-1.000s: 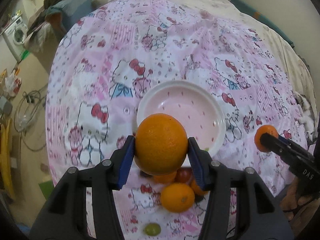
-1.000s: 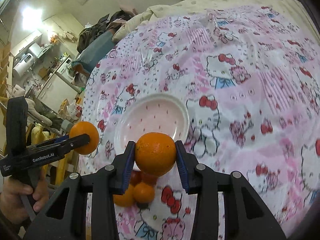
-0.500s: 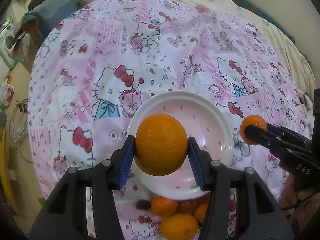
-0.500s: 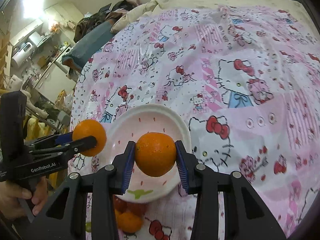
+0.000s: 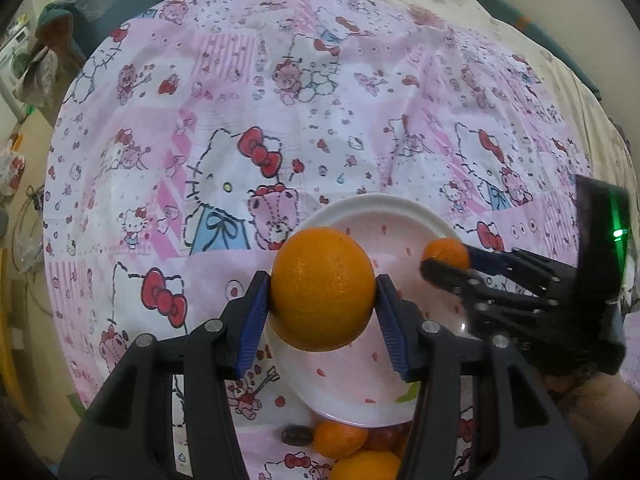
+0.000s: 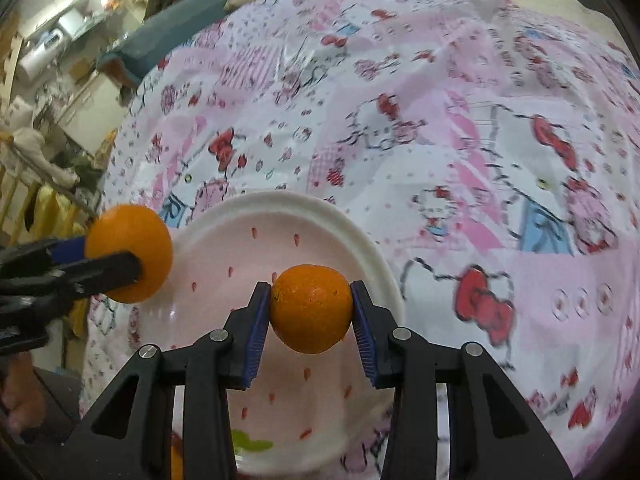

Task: Organize fruits
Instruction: 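Lift both held fruits and carry them over the white plate, then open the right tool to drop the tangerine onto the plate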

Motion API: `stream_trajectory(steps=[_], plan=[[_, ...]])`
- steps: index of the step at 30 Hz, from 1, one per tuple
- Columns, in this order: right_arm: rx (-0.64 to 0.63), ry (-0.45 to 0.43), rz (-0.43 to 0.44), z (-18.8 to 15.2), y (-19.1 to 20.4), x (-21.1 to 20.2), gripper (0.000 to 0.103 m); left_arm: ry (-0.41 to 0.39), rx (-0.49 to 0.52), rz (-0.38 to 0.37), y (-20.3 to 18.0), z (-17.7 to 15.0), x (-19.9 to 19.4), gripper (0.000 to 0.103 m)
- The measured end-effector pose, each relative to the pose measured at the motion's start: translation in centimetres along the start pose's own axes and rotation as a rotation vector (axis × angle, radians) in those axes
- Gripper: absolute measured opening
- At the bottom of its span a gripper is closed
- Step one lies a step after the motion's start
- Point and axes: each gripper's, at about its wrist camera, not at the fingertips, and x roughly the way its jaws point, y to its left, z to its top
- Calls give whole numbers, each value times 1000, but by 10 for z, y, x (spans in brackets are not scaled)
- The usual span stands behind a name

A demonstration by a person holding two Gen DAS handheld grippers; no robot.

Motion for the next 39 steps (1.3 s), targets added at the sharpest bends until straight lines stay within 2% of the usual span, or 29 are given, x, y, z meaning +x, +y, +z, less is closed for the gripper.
stream_trajectory(steps=[3, 5, 12, 15, 16, 22, 26, 33, 38, 39], plan=[[-27, 14, -16, 2, 3, 14, 42, 6, -19, 3, 7, 1, 3, 48], [-28, 25, 4, 2, 3, 20, 43, 12, -27, 7, 10, 1, 5, 48], [-20, 23, 20, 2, 2, 16, 45, 28, -45, -1, 13, -1, 10, 48], [-10, -10, 50, 2, 0, 5, 75, 30, -42, -4, 10, -1, 13, 48], [-4, -40, 46, 1, -2, -3, 78, 32, -39, -4, 9, -1, 14, 49], [148, -111, 75, -3, -38, -47, 78, 66, -53, -47, -4, 5, 31, 48], [219, -152, 60, -8, -51, -74, 78, 75, -25, -69, -21, 7, 42, 49], [321, -212, 82, -24, -65, -107, 78, 89, 7, -34, -38, 8, 61, 49], [339, -230, 77, -32, -65, -118, 78, 59, 17, -21, -39, 8, 62, 52], [344, -237, 78, -33, -65, -122, 78, 59, 15, -7, -39, 8, 62, 59]])
